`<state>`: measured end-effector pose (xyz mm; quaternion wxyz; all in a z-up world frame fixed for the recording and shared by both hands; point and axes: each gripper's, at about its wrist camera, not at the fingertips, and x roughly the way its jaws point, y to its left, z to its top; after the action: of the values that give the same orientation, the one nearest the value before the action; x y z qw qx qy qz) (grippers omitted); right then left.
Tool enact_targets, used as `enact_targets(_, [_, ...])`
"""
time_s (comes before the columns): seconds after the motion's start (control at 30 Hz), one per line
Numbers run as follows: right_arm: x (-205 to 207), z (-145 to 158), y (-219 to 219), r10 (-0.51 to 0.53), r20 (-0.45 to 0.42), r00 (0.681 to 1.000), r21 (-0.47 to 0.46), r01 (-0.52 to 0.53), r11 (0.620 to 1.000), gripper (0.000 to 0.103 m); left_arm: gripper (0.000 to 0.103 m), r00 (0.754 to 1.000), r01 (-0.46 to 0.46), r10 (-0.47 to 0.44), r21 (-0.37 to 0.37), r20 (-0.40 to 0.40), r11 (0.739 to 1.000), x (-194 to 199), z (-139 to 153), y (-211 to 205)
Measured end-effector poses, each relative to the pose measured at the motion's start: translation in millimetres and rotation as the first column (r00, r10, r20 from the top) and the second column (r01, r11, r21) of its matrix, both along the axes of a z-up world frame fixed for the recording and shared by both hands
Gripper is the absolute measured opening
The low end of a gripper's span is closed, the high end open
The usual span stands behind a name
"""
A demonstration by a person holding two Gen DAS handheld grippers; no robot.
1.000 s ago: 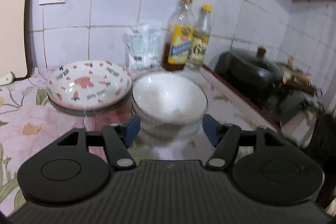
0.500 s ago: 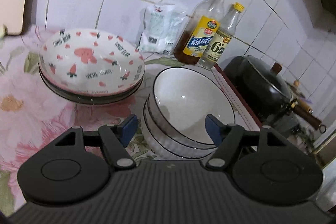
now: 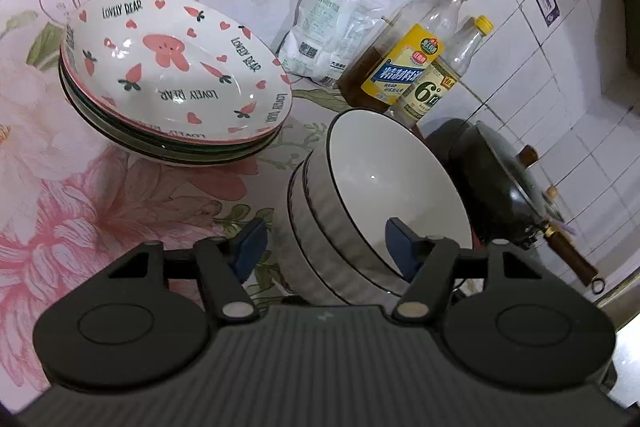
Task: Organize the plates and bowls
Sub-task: 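Grasp the rim of the three nested white bowls with the left gripper, then lift the bowl stack and carry it over the LOVELY BEAR plate stack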
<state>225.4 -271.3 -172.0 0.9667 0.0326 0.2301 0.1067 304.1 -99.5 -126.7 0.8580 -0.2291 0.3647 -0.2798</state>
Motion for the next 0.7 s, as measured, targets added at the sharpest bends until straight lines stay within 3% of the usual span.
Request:
enact_targets(0.23, [-0.2,2.2,5.1,0.002,0.026,1.000,-0.014,-0.002,1.000,0.102,0.054,1.000,-0.030,0.030,0.000,-0.002,1.000,2.4,-4.2,-1.0])
enact_targets(0.5, [-1.0,0.1,4.9,0.008,0.038,0.999,-0.001,-0.008,1.000,0.102,0.053,1.000,-0.022,0.022,0.005,-0.019,1.000,5.0,-10.4,-3.3])
enact_targets(0.7, [-3.1,0.9,8.5,0.004,0.048,0.999,-0.022,-0.003,1.000,0.102,0.051,0.999,0.027,-0.031,0.109,0.040,0.994,-1.7,-5.4,-11.9])
